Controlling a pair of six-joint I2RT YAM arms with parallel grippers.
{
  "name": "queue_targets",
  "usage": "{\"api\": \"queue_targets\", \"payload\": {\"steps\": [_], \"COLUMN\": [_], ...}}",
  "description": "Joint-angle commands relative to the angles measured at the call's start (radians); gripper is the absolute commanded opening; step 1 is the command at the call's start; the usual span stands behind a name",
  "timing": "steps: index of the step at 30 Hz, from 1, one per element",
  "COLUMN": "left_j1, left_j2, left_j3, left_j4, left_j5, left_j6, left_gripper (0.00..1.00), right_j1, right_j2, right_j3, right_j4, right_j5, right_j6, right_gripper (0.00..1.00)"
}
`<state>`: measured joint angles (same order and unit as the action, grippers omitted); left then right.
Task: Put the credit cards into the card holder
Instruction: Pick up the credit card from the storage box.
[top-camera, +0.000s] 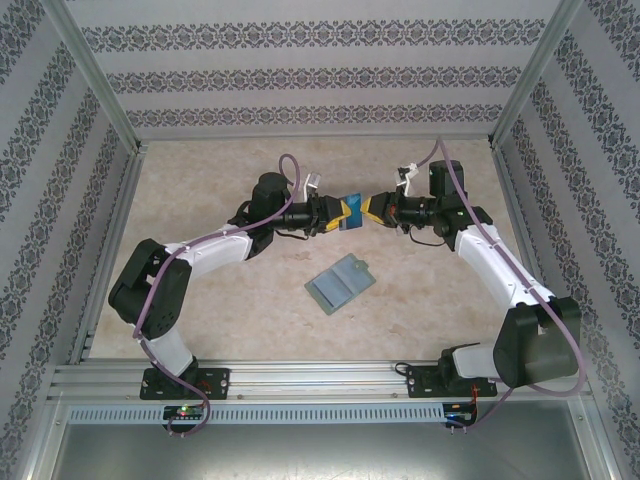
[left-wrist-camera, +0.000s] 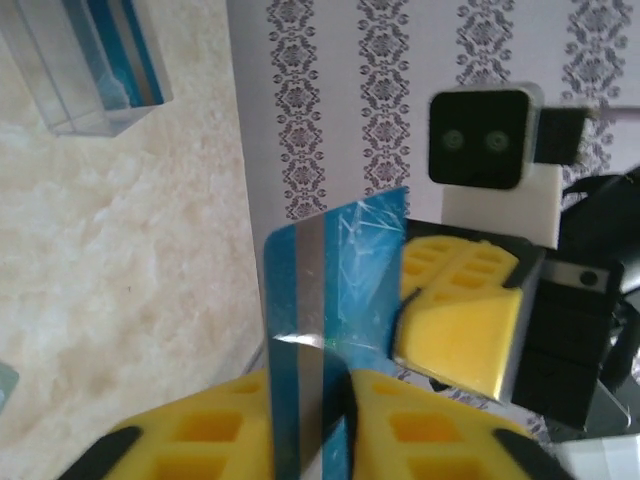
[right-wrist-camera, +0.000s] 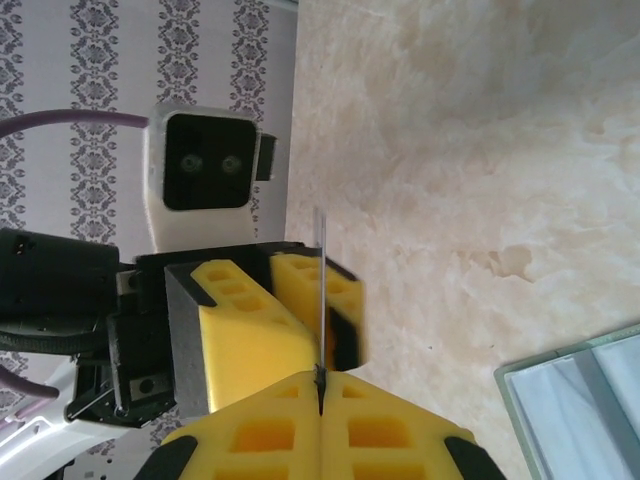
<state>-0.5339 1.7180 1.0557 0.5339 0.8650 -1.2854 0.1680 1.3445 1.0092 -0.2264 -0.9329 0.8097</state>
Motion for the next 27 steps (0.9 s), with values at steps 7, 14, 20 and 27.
{"api": "queue_targets", "payload": {"steps": [7,14,20,27], "left_j1": [0.02,0.024,0.025,0.076], "left_j2": [0.043,0.046,0.053,-0.003], "left_j3": [-0.037,-0.038,-0.042,-0.157], "left_j4": [0.289,0.306,0.302,0.176], "left_j5": [0.048,0.047,0.055,0.02], "left_j6": [-0.125,-0.145,-0.153,-0.129], "left_gripper": [0.0,0.0,0.0,0.53], "right_j1": [-0.002,0.0,-0.003,-0.026], "right_j2": [0.001,-0.02,-0.012,0.016], "right_j3": [-0.07,-0.137,-0.124,-0.118], "right_j4": [0.184,0.354,0.348,-0.019], "right_j5": [-0.134,-0.19,-0.197,-0.111], "right_j6": [0.13,0.227,0.208,-0.166], "right_gripper": [0.26,0.38,0.16,0.0]}}
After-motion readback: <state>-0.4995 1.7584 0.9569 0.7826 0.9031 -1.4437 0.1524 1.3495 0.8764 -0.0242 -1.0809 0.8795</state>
